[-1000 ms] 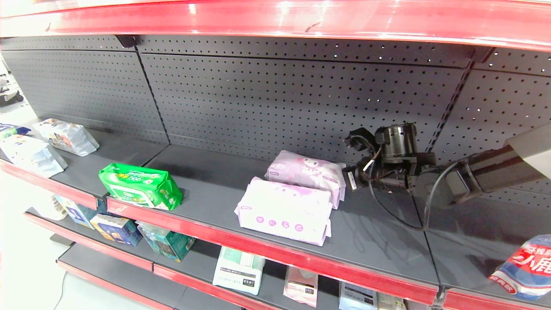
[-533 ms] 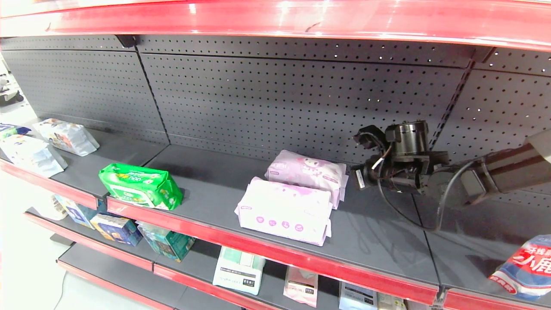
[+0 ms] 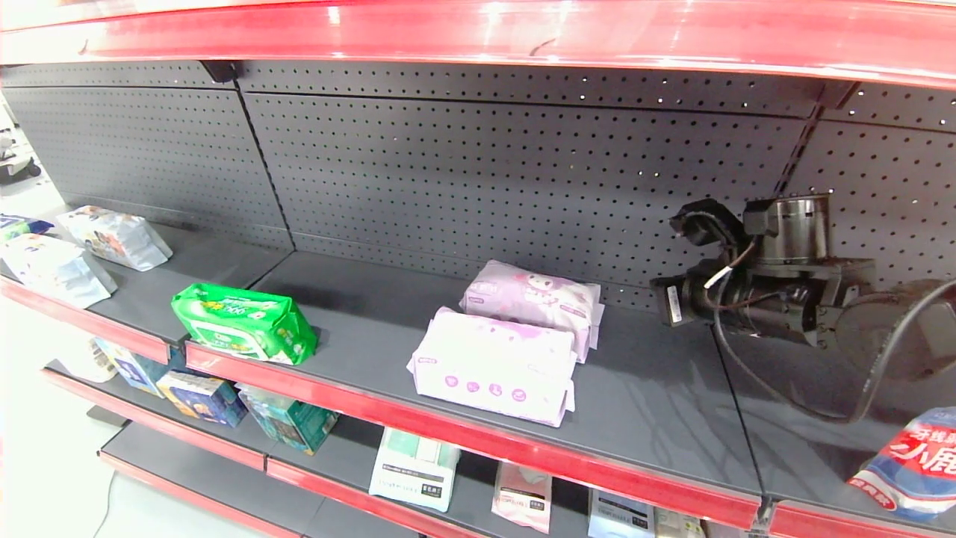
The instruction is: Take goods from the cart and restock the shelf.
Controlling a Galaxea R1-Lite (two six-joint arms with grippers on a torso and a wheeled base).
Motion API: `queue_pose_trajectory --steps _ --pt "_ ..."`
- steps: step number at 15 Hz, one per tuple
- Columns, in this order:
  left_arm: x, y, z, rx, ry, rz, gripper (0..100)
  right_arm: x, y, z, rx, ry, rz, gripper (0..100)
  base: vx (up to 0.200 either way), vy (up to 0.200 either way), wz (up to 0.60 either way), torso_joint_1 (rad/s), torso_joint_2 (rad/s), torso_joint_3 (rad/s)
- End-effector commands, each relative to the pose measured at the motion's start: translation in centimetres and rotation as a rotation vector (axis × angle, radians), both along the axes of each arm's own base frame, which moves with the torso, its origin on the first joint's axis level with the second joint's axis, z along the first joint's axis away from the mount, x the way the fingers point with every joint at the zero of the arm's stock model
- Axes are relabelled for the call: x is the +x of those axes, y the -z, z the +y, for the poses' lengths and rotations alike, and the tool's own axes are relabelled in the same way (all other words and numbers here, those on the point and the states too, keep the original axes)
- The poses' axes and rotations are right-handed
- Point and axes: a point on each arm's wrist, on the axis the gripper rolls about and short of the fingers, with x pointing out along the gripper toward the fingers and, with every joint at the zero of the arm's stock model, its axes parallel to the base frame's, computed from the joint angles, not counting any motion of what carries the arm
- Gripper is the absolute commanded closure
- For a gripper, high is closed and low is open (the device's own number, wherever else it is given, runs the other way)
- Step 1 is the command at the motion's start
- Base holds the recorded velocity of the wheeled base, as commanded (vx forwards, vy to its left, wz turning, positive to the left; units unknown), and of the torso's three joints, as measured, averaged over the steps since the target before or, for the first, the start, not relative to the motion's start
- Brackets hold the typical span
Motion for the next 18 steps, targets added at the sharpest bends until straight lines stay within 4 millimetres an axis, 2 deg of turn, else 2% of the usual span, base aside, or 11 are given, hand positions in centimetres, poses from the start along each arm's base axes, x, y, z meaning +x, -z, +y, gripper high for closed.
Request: queue_pose_trajectory --steps 1,5,7,8,10,12,14,16,17,18 --pt "0.0 0.0 0.0 0.0 -0.001 0.001 0 -2.5 -1.9 -0.9 0.04 0.029 -0.052 100 0.0 0.0 0.0 0.0 0.0 0.0" --pt "0.0 0.0 0.0 0.0 -0.001 0.001 0 -6.7 -2.1 -3.0 0.075 0.077 -0.052 100 0.0 0.0 0.0 0.0 0.0 0.0" --pt "0.0 0.0 0.0 0.0 -0.001 0.001 0 -8.1 -2.0 -4.1 0.053 0.104 -0.053 100 0.0 0.0 0.0 0.0 0.0 0.0" --pt "0.0 0.0 0.0 0.0 0.001 0.001 0 -8.5 -1.8 -4.4 0.048 0.116 -0.05 0 0.0 0.0 0.0 0.0 0.0 0.0" --pt "0.0 0.0 0.0 0.0 -0.001 0.001 0 -9.1 -2.6 -4.6 0.06 0.115 -0.082 0 0.0 0.0 0.0 0.0 0.0 0.0" --pt "0.0 0.0 0.0 0.0 -0.001 0.001 0 -10.6 -3.9 -4.9 0.077 0.113 -0.144 0 0.0 0.0 0.0 0.0 0.0 0.0" --pt "0.0 0.0 0.0 0.0 0.001 0.001 0 -12.1 -4.2 -5.8 0.084 0.138 -0.171 0 0.0 0.0 0.0 0.0 0.0 0.0" --pt "0.0 0.0 0.0 0.0 0.001 0.001 0 -14.7 -3.8 -6.9 0.086 0.173 -0.194 0 0.0 0.0 0.0 0.0 0.0 0.0" --pt "0.0 0.0 0.0 0.0 -0.001 0.001 0 -15.2 -3.9 -7.1 0.088 0.18 -0.206 0 0.0 0.0 0.0 0.0 0.0 0.0" --pt "0.0 0.0 0.0 0.0 -0.001 0.001 0 -17.0 -4.0 -7.8 0.093 0.207 -0.242 0 0.0 0.0 0.0 0.0 0.0 0.0"
